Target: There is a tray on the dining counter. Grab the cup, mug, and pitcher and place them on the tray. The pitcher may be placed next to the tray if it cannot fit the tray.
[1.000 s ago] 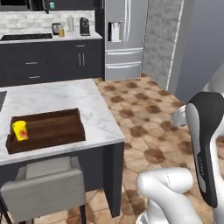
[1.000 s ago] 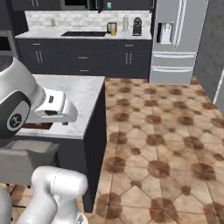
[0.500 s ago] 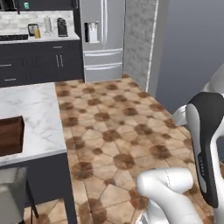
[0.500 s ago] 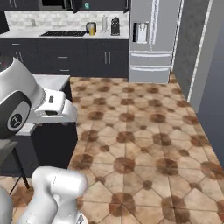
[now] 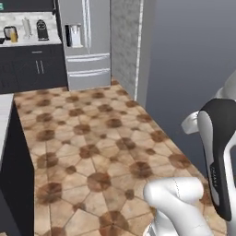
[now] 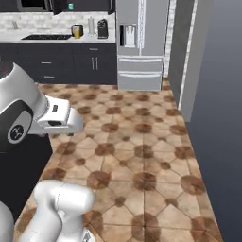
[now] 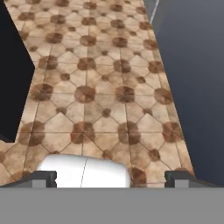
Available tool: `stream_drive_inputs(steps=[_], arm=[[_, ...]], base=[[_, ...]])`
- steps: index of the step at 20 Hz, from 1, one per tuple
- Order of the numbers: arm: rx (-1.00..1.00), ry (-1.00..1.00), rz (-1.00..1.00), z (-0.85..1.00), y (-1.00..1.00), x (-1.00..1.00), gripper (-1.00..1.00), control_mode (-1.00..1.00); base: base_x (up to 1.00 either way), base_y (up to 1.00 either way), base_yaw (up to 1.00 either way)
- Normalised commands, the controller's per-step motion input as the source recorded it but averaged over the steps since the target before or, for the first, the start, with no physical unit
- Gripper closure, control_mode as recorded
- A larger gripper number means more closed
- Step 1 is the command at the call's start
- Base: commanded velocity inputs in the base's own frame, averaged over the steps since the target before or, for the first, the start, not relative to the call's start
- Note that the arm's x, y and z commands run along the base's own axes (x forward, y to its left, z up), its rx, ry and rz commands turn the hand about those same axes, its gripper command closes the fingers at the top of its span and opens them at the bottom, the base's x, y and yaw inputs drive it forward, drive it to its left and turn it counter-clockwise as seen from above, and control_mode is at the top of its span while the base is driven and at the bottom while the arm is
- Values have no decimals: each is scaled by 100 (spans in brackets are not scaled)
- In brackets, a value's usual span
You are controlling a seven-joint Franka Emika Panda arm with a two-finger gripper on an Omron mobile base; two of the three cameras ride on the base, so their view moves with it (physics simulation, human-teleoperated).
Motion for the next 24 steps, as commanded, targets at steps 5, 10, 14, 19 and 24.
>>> stream_drive_inputs(steps=[5,10,14,19,24], arm=[[0,0,0,0,0,0,-100,100],[0,0,0,0,0,0,-100,100],[0,0,0,0,0,0,-100,100],[0,0,0,0,0,0,-100,100],[0,0,0,0,0,0,-100,100]], base=[[100,-19,0],[100,5,1],[100,27,0],[100,10,0],[100,12,0]])
